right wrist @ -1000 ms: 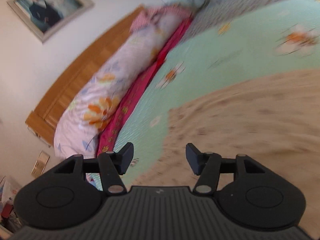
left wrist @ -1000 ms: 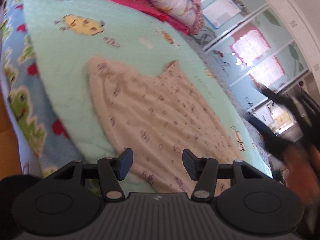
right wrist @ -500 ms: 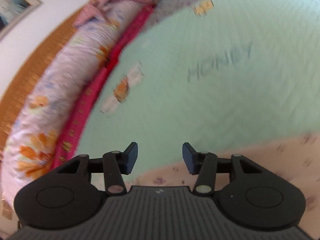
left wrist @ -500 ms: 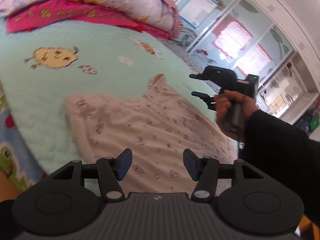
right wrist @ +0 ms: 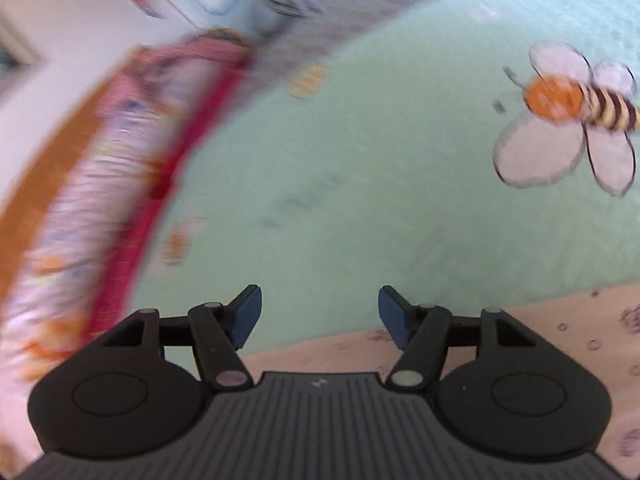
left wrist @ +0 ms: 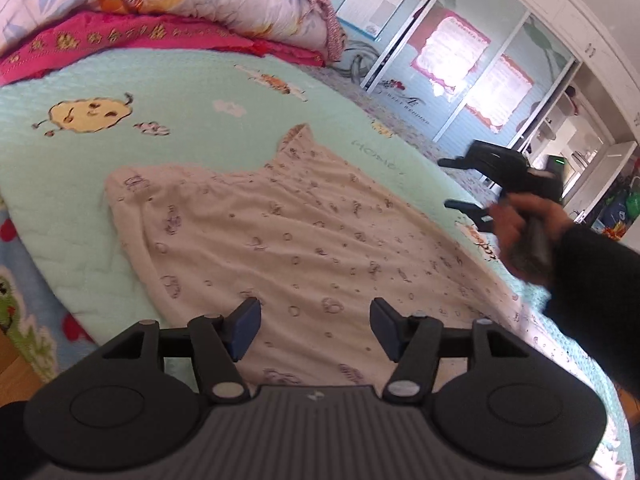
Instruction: Fold clothes
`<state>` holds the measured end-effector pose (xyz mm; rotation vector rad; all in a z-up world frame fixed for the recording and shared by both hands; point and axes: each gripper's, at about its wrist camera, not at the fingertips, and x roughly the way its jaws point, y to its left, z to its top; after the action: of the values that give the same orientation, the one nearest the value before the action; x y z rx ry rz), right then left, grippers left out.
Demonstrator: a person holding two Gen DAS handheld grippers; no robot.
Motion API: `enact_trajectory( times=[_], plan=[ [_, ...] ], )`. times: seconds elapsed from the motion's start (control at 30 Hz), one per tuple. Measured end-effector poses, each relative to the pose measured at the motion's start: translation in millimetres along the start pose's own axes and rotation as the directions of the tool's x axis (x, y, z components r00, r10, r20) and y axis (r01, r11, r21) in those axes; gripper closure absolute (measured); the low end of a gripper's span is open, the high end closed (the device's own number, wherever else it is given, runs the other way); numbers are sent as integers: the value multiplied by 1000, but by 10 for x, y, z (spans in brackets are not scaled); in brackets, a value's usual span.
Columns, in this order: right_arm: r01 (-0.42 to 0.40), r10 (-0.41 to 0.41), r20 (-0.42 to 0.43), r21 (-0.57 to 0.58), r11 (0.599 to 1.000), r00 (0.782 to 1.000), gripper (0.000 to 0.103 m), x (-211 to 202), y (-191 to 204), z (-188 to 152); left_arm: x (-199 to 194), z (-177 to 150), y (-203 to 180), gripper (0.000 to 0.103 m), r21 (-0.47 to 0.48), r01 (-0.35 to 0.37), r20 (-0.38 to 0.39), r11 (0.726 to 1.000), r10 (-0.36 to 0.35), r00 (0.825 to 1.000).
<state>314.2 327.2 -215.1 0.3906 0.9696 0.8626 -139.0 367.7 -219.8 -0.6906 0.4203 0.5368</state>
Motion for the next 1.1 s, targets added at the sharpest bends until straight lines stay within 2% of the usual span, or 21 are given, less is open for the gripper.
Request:
enact_trajectory(
  times=[0.1,0.17,0.23,0.3,0.37,0.43,0.47,0.53,0.63,0.73,0.8,0.87,0.9,0.93,0.97,1.03,1.07,1.1],
  plan=[
    [-42,36,-93,-59,997,995,36,-478,-115,-341,36,-27,-65,39,31,0,-6,1000,1,1000],
    [-15,12,-109,-27,1000,994,36,-665,-314,-562,77,-60,-93,39,36,-9,-19,999,9,1000],
    [47,-44,-125,23,999,991,36,-675,-587,-574,102,-82,-131,39,52,-25,-21,998,26,999],
    [46,-43,-70,40,998,997,39,-655,-874,-375,115,-102,-175,39,73,-35,-17,997,36,999],
    [143,-147,32,111,984,989,38,-765,-1092,-116,124,-139,-229,39,102,-43,-11,994,44,999],
    [158,-176,90,176,972,980,37,-1016,-1135,-26,134,-141,-242,39,117,-46,-6,992,47,999],
    [95,-109,82,160,983,991,37,-1118,-1104,-67,138,-141,-242,39,120,-46,-3,992,47,999],
    [7,-6,-15,93,996,1000,36,-1227,-967,-341,145,-152,-253,39,129,-46,-4,991,47,999],
    [-63,64,-204,9,998,977,36,-1216,-835,-821,142,-169,-281,39,136,-50,-4,989,51,999],
    [-39,19,-222,-90,995,975,41,-1052,-896,-797,145,-188,-304,39,152,-59,-3,987,61,998],
    [30,-36,-151,-42,999,988,51,-1034,-1002,-542,146,-190,-315,39,165,-65,1,984,66,998],
    [89,-88,-87,3,996,992,49,-1033,-1082,-307,153,-179,-311,39,165,-62,3,984,62,998],
    [77,-78,-80,-15,997,994,49,-1106,-1006,-296,159,-171,-306,39,163,-58,3,985,59,998],
    [39,-43,-95,-46,998,995,48,-1191,-909,-381,162,-167,-308,39,159,-52,3,986,52,999],
    [-2,-7,-131,-65,998,991,43,-1250,-814,-520,164,-163,-309,39,156,-45,2,987,45,999],
    [-56,37,-212,-86,995,977,39,-1373,-690,-872,152,-170,-338,39,162,-27,8,986,26,1000],
    [-70,45,-240,-97,993,970,39,-1422,-660,-1023,138,-175,-358,39,168,-13,12,986,11,1000],
    [-49,21,-228,-118,992,973,39,-1442,-689,-1070,128,-179,-389,39,175,9,7,984,-10,1000]
  ],
)
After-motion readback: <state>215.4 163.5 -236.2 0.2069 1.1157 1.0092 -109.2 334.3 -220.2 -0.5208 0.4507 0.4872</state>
